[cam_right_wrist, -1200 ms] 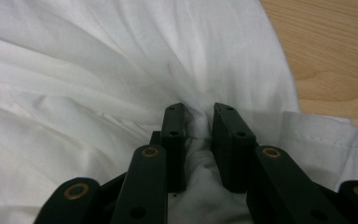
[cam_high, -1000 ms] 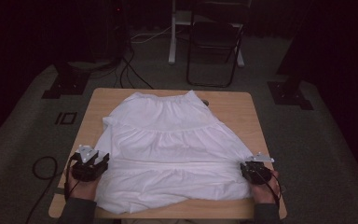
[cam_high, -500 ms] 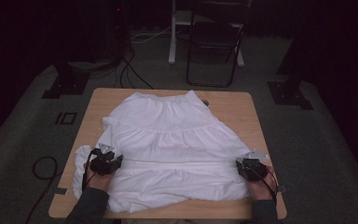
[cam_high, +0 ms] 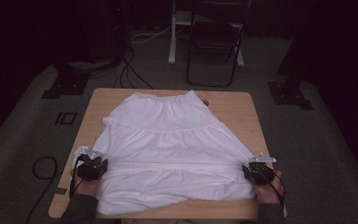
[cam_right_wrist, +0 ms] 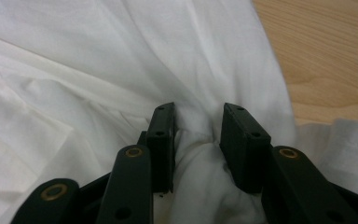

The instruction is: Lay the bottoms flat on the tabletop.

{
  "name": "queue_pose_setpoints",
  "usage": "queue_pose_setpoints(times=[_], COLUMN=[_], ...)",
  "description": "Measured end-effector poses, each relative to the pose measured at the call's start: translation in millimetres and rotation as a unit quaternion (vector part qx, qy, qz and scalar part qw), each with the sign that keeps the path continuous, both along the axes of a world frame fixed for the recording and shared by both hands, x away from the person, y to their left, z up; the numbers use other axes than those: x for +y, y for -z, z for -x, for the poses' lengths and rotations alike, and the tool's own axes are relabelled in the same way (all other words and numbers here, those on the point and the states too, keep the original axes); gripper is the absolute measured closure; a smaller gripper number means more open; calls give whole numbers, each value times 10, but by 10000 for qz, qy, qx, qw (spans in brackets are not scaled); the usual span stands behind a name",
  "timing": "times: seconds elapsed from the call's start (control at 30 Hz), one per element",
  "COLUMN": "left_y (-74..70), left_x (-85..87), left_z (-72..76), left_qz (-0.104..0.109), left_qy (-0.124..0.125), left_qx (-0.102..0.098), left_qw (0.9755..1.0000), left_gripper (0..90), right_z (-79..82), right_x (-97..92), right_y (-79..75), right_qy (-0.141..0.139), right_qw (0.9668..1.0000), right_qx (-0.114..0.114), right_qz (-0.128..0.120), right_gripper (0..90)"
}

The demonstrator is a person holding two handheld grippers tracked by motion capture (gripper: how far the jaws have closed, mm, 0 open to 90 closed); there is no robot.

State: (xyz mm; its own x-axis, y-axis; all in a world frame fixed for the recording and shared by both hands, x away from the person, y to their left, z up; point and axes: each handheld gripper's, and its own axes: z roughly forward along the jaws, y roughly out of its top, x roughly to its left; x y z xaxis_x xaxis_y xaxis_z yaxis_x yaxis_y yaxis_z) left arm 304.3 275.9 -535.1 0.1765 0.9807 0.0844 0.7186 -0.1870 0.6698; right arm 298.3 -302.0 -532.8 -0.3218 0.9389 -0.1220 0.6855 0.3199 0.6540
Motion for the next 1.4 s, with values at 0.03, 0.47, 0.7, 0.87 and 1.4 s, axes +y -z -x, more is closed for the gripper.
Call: queue_pose_setpoints(times=[0.03, 0.47, 0.7, 0.87, 1.4], left_y=[1, -9, -9, 11, -207], left_x=[11, 392, 613, 752, 699], left_z=[11, 191, 296, 395, 515], left_qz=[-22, -217, -251, -139, -177], left_qy=[1, -743, -1030, -1208, -1271], left_qx=[0, -131, -100, -78, -513], left_qw=[10000, 9969, 9943, 9926, 9904], left_gripper=[698, 706, 715, 704, 624], right_z=[11, 126, 197, 238, 289], right_x=[-11, -106, -95, -162, -203], right_y=[-1, -13, -27, -13, -54], right_qy=[-5, -17, -37, -24, 100], right_qw=[10000, 9998, 10000, 10000, 9999], right_qx=[6, 14, -1, 49, 84], right_qz=[-14, -216, 39, 9, 17], right_gripper=[645, 629, 627, 628, 619])
